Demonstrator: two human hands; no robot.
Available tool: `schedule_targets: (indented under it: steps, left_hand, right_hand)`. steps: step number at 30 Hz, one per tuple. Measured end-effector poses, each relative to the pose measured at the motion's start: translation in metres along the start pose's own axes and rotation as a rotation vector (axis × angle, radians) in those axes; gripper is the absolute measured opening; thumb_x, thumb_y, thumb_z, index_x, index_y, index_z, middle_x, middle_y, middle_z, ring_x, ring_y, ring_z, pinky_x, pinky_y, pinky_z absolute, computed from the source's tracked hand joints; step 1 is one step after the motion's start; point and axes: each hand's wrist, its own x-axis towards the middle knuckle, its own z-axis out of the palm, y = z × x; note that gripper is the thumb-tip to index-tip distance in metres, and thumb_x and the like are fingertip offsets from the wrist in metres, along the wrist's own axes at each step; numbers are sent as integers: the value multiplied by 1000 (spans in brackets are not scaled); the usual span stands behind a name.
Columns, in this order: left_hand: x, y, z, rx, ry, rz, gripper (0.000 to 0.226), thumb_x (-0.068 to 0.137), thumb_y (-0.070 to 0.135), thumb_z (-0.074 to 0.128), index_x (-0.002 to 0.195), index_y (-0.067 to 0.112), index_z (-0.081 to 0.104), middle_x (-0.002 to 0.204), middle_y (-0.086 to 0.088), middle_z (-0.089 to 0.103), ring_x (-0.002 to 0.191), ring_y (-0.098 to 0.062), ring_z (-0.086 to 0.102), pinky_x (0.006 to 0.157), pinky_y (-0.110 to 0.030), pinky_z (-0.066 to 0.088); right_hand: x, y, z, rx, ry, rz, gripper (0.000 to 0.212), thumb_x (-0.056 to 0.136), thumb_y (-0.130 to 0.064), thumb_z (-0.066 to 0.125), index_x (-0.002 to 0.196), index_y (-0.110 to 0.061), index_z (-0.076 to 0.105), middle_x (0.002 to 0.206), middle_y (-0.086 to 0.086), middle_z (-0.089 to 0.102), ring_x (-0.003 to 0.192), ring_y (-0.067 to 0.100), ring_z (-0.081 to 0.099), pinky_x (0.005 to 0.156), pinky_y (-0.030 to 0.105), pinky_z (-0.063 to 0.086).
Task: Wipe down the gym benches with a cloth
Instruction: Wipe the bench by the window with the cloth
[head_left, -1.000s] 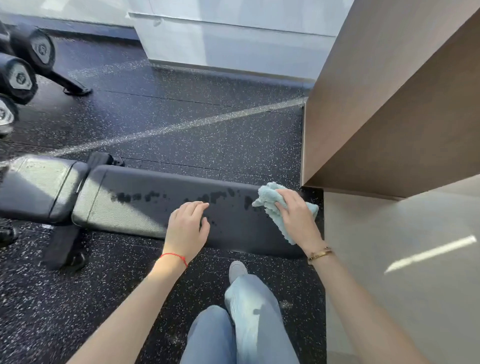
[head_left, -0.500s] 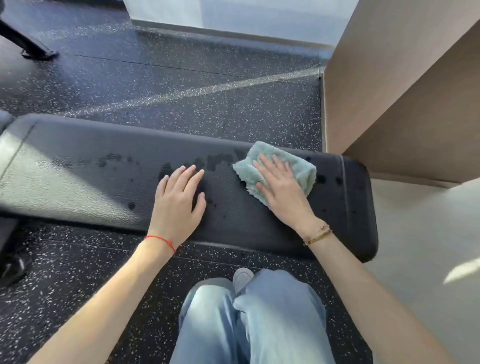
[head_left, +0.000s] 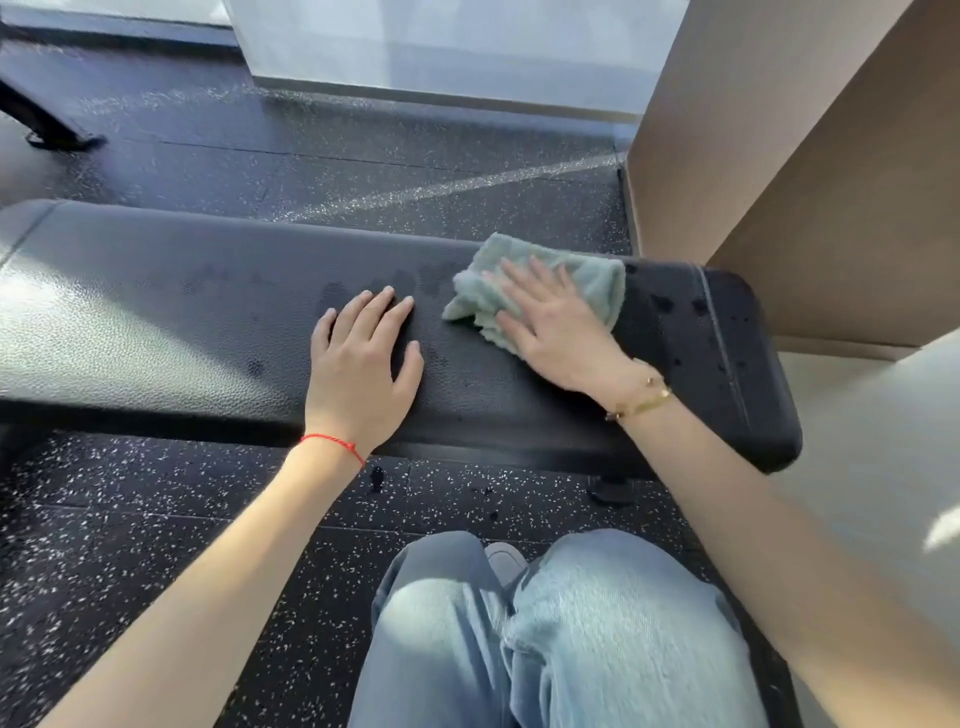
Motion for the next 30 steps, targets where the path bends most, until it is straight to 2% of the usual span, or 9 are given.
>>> schedule_targets:
  steps: [4, 7, 10, 12, 15, 18, 22, 26, 30]
  left_hand:
    - [-1, -3, 0, 0, 7, 17, 50, 96, 38, 39, 142, 20, 49, 151, -1, 44, 143, -20, 32, 120, -43, 16]
    - [-1, -3, -1, -8, 5, 11, 49, 97, 38, 39, 142, 21, 48, 151, -1, 43, 144, -19, 31, 121, -43, 15]
    - [0, -2, -1, -4, 6, 8, 47, 98, 36, 43, 142, 21, 48, 151, 0, 43, 144, -19, 31, 121, -44, 16]
    - [0, -2, 0, -6, 8, 4, 46, 98, 36, 44, 142, 22, 48, 151, 0, 43, 144, -18, 31, 121, -43, 16]
    - [-1, -3, 0, 1, 10, 2, 46, 98, 36, 44, 142, 22, 48, 151, 1, 43, 144, -17, 31, 121, -42, 16]
    - [-1, -4, 1, -4, 16, 8, 46, 98, 37, 45, 142, 23, 48, 151, 1, 43, 144, -17, 31, 121, -42, 16]
    - [0, -3, 1, -8, 24, 6, 46, 98, 37, 45, 142, 23, 48, 151, 2, 43, 144, -17, 31, 121, -42, 16]
    - [0, -1, 0, -2, 19, 2, 46, 98, 37, 45, 142, 23, 48, 151, 2, 43, 144, -17, 31, 121, -42, 16]
    - [-1, 0, -1, -1, 22, -6, 46, 97, 36, 47, 141, 23, 49, 151, 2, 44, 143, -16, 32, 121, -41, 15]
  right_hand:
    - [-86, -10, 12, 21, 39, -186, 51, 103, -45, 27, 153, -35, 23, 162, -10, 15, 151, 15, 1, 123, 38, -5]
    - [-103, 26, 4, 10, 84, -31, 50, 104, -42, 30, 153, -32, 26, 161, -9, 19, 151, 16, 5, 123, 39, 1]
    - [-49, 45, -10, -26, 74, 169, 52, 105, -39, 29, 154, -27, 19, 163, -3, 11, 151, 20, 1, 123, 41, -1]
    - [-12, 31, -11, -47, 47, 201, 53, 105, -41, 24, 155, -27, 15, 164, -2, 8, 151, 21, -1, 122, 42, -4]
    - [-11, -5, 4, -26, 41, 36, 51, 105, -41, 25, 154, -33, 14, 163, -5, 10, 151, 22, -2, 122, 41, -8]
    - [-68, -15, 13, -6, 63, -130, 50, 104, -41, 27, 153, -35, 21, 162, -9, 14, 151, 17, 1, 122, 38, -8]
    - [-113, 32, 6, 26, 114, -5, 50, 103, -40, 30, 152, -34, 22, 161, -10, 18, 151, 16, 5, 123, 39, -1]
    - [-51, 65, -12, -49, 78, 236, 53, 105, -40, 25, 155, -28, 14, 164, -4, 7, 151, 20, 0, 122, 40, -4]
    - [6, 29, -9, -67, 6, 167, 54, 105, -43, 20, 156, -30, 9, 164, -4, 3, 151, 22, -5, 122, 42, -8]
